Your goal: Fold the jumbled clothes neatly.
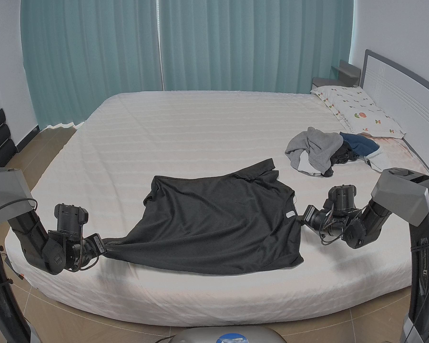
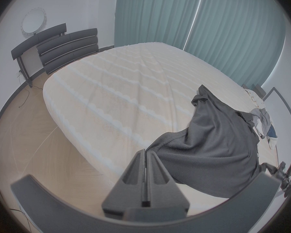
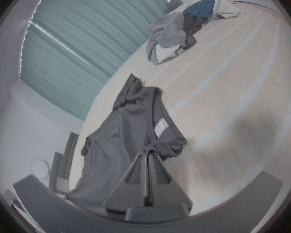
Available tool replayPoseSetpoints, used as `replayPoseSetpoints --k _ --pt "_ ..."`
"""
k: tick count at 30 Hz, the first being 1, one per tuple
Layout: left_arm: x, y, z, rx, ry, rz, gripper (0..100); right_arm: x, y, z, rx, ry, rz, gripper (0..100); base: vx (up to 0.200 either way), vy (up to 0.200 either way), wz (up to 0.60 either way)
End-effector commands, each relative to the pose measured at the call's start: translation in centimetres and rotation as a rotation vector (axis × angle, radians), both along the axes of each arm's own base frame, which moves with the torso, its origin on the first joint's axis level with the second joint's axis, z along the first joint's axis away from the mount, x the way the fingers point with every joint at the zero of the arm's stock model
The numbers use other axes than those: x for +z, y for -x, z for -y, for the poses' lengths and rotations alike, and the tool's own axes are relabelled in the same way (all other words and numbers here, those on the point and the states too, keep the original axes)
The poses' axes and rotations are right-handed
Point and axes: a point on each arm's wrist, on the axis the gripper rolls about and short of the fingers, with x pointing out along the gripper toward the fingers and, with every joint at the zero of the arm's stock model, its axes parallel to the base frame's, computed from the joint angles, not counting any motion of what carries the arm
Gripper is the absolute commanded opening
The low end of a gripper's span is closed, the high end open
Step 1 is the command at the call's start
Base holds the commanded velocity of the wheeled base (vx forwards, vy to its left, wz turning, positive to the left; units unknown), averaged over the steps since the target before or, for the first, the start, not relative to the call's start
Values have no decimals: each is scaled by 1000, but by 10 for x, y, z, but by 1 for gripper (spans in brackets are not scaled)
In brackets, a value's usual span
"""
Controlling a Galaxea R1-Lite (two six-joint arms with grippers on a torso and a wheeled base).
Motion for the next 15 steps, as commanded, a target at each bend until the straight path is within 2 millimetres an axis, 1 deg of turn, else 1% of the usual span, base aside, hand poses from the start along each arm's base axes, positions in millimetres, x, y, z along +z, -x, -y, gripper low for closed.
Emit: replayPoseSetpoints --k 1,3,4,5,6,7,9,13,14,15 --pt "-9 -4 -1 5 0 -23 0 -11 -32 -4 -70 -90 50 0 0 0 0" --pt "-15 -5 -1 6 1 -38 0 -28 -40 -3 -99 -85 51 0 0 0 0" --pt "-16 -5 -1 7 2 -43 0 -29 -41 -2 -104 -80 55 0 0 0 0" --pt "-23 -6 -1 5 -1 -65 0 -33 -47 0 -130 -64 77 0 0 0 0" --pt "-23 -6 -1 5 -1 -65 0 -33 -47 0 -130 -64 77 0 0 0 0" --pt "-32 -9 -1 9 -7 -77 0 -32 -53 0 -157 -59 105 0 0 0 0" --pt "-38 -10 0 6 -11 -79 0 -30 -54 -2 -154 -65 124 0 0 0 0" --pt "-42 -11 0 6 -11 -77 0 -34 -52 -8 -146 -71 162 0 0 0 0" --pt "-42 -11 0 6 -11 -77 0 -32 -53 -8 -144 -75 177 100 0 0 0" --pt "-42 -12 0 6 -11 -77 0 -31 -54 -8 -146 -81 197 100 0 0 0"
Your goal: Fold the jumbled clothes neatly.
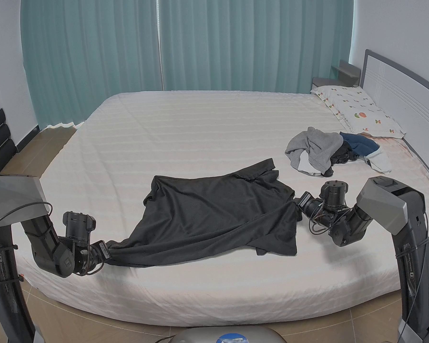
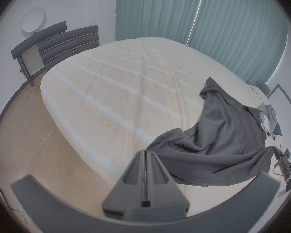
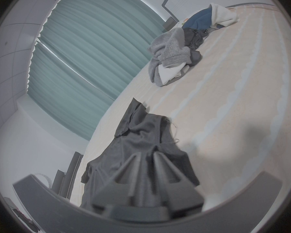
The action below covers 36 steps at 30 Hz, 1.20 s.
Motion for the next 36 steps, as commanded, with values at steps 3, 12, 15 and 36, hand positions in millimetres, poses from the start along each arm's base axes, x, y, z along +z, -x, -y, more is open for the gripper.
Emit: replayPoseSetpoints --k 3,12,15,36 --pt "-14 0 0 -1 -1 -41 0 -7 1 2 -7 -21 23 100 0 0 0" --pt "-18 0 0 -1 3 -52 0 36 59 39 188 -171 -16 100 0 0 0" --pt "-18 0 0 -3 6 -49 0 36 82 39 278 -171 -71 100 0 0 0" --pt "-14 1 0 -5 6 -40 0 3 104 -2 430 -49 -199 100 0 0 0"
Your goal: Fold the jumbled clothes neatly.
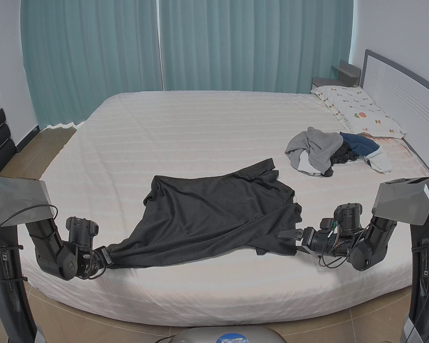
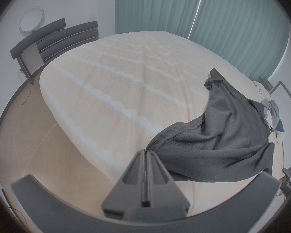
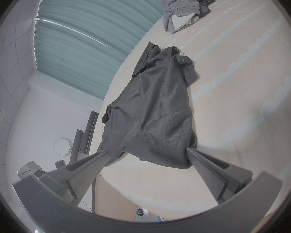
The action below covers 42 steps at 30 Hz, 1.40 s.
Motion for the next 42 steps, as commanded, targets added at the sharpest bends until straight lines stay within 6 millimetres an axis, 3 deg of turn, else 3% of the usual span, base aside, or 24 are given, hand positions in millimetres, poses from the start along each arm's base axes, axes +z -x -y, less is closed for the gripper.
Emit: replayPoseSetpoints --k 1,10,22,23,28,37,42 --pt "1 0 0 1 0 5 0 1 -2 -2 3 0 4 100 0 0 0" --pt "4 -1 0 2 1 16 0 -7 -5 -14 -37 140 15 100 0 0 0" --pt "6 -1 0 2 1 19 0 -10 -4 -23 -25 174 32 100 0 0 0" --pt "6 -1 0 1 0 18 0 -10 -4 -23 -25 176 33 0 0 0 0" --pt "10 0 0 0 2 32 0 -6 5 -19 -51 214 33 0 0 0 0" --pt "30 5 -1 -5 15 79 0 48 27 -4 -66 203 54 0 0 0 0" --pt "45 8 -1 -10 15 117 0 81 48 4 -10 287 16 0 0 0 0"
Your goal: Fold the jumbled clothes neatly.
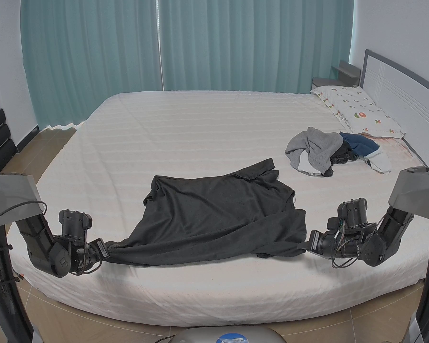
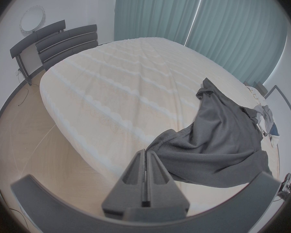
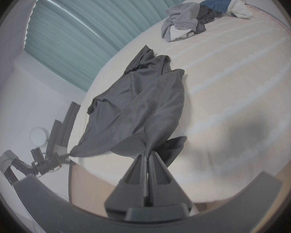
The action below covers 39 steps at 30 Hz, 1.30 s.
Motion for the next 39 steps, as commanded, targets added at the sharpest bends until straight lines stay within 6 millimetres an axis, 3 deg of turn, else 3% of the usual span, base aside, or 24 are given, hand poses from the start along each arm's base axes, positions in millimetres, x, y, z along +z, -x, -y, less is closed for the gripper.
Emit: replayPoseSetpoints --k 1,6,10,15,21,25,31,32,34,35,39 --pt "22 5 -1 -2 1 58 0 52 21 11 47 60 37 0 0 0 0" --pt "30 10 -1 -8 -5 73 0 75 31 24 54 71 45 0 0 0 0" --pt "38 17 -1 -18 -16 40 0 82 37 28 58 92 4 0 0 0 0" --pt "39 26 0 -35 -27 -48 0 72 45 32 139 184 -76 0 0 0 0" --pt "26 34 0 -84 -65 -135 0 66 55 33 186 233 -165 0 0 0 0" --pt "17 35 0 -98 -76 -179 0 63 55 34 221 258 -198 0 0 0 0" --pt "1 36 2 -106 -75 -239 0 41 46 36 213 293 -264 0 0 0 0" --pt "0 35 3 -111 -76 -240 100 37 45 36 218 298 -272 0 0 0 0" --pt "-1 36 6 -121 -74 -245 100 32 42 36 224 303 -280 0 0 0 0" --pt "-3 35 7 -123 -73 -248 100 30 39 35 224 303 -280 100 0 0 0" --pt "-1 31 9 -123 -67 -228 100 33 31 36 206 292 -258 100 0 0 0"
